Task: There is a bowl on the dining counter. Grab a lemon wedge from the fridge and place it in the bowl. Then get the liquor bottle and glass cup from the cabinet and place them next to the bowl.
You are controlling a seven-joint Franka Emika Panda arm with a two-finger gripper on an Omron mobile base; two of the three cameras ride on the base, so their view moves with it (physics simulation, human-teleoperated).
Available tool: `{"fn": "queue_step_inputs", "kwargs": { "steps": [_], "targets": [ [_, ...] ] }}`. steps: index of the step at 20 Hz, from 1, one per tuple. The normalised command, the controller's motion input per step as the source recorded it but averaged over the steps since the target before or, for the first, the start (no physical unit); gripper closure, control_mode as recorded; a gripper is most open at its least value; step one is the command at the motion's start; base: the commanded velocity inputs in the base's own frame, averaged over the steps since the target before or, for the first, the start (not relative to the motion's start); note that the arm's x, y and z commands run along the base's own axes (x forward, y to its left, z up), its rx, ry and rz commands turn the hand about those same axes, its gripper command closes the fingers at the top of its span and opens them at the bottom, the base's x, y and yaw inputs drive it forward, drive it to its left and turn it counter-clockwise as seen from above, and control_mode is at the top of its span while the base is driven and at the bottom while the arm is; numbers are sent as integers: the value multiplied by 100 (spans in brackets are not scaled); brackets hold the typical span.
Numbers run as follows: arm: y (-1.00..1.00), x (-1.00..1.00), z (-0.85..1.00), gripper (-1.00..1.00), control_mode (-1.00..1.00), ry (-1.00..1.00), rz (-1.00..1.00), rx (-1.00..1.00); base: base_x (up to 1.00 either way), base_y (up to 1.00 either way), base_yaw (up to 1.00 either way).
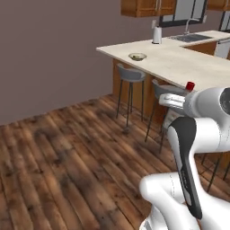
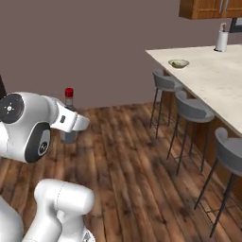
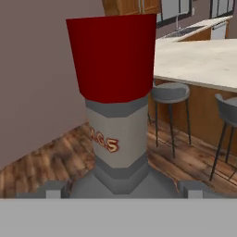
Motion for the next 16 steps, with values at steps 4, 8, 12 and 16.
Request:
{"fn": "queue_step_inputs", "kwargs": {
  "steps": [4, 8, 12, 16],
  "targets": [
    [0, 0, 0, 100, 100, 0, 0, 0, 100, 59, -40],
    [0, 0, 0, 100, 100, 0, 0, 0, 100, 61, -40],
    [0, 0, 0, 100, 100, 0, 0, 0, 100, 71, -40],
    [0, 0, 0, 100, 100, 0, 0, 0, 100, 82, -39]
  ]
}}
